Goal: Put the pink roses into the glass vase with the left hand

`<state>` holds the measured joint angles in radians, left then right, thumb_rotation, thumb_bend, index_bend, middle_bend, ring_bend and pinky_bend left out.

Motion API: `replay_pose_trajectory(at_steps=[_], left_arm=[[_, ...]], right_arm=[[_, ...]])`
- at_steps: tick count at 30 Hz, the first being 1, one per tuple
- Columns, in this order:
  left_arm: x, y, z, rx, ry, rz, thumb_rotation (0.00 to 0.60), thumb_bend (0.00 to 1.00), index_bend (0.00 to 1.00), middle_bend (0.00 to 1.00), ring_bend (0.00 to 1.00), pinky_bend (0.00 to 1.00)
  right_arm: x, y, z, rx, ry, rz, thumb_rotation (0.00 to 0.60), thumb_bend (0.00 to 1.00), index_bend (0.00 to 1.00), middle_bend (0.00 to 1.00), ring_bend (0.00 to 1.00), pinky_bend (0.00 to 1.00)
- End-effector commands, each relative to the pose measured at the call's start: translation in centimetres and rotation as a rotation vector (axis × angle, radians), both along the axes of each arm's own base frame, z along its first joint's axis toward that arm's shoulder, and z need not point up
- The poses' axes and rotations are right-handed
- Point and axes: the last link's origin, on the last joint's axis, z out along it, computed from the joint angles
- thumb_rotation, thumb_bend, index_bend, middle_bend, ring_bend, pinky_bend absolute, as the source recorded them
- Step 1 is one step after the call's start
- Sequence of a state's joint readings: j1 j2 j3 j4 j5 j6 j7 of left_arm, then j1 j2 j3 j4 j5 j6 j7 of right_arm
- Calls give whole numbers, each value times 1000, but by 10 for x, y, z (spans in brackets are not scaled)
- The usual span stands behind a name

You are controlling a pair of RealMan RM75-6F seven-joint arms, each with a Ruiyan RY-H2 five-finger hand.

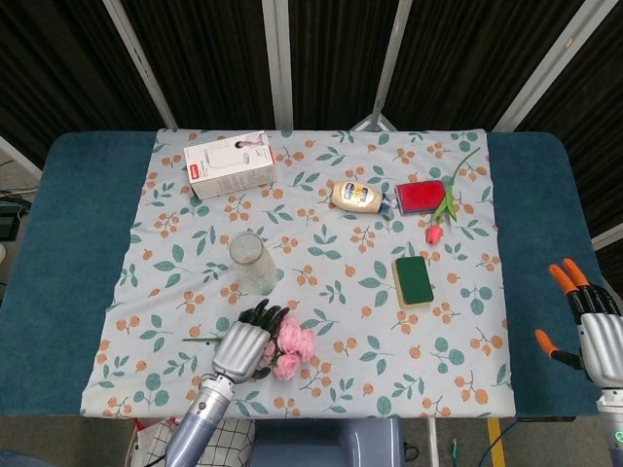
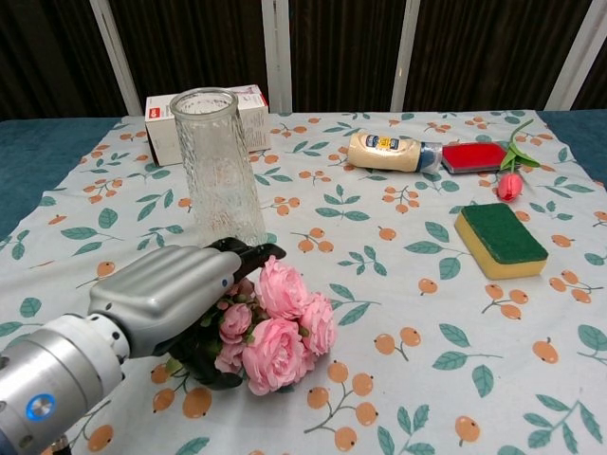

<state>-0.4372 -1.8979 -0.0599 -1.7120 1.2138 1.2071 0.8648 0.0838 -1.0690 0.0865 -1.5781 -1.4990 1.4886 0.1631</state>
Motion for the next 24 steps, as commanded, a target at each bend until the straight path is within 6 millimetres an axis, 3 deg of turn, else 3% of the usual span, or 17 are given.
replay_pose_trajectory(at_steps=[1,6,16,24], left_arm=[[6,1,-4,23,-35,-22,600,98,117,207,139,288],[5,2,-7,51,-22,-37,600,164,224,281,202,340],[2,1,-12,18,62,-10,600,164,193,239,171,301],[11,2,-10,82,25,-37,600,382,385,493,404,567]], right_arm=[[0,0,0,1,-2,-1,600,328,130,57,139,146],[0,0,0,10,-14,-1,600,328,131,57,139,146],[-1,0,2,11,-29,-5,600,328,131,57,139,146],[-2,-1,1,17,-37,-3,600,328,130,57,139,146]])
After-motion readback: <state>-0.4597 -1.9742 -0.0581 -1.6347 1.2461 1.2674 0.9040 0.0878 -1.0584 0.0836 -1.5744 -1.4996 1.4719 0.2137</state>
